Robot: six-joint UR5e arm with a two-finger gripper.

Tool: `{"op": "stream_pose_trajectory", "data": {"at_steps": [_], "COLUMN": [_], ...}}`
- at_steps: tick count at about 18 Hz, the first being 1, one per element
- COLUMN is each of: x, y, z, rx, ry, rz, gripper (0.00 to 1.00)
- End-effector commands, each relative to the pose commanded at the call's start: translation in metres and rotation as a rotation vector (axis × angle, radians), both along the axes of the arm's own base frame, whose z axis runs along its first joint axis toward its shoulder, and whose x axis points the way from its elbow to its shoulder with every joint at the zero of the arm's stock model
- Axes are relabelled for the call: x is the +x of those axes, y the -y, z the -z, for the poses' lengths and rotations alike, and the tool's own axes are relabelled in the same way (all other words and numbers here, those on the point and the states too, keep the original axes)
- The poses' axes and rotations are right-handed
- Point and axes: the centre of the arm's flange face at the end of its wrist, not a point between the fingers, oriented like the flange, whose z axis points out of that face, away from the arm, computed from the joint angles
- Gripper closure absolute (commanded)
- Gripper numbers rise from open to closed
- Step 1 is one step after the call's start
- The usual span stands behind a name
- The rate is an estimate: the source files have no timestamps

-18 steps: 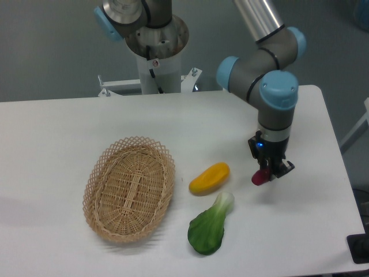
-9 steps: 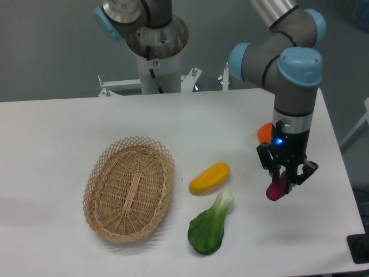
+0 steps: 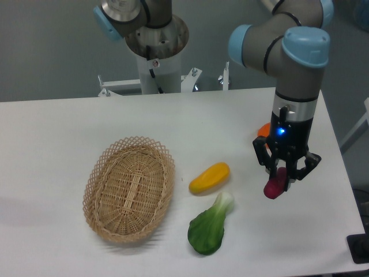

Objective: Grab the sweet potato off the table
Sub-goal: 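Lift the grasped sweet potato up off the table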

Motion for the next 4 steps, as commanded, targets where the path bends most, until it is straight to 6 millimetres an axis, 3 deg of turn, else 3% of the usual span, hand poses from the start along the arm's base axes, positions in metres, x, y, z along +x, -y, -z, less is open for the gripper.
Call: {"op": "stream_pose_trajectory", "data": {"at_steps": [4], "x": [0.0021], "y": [0.0], "z": [-0.0014], "rx": [0.003], "ry": [0.003], "rz": [-0.006], "gripper": [0.73]}}
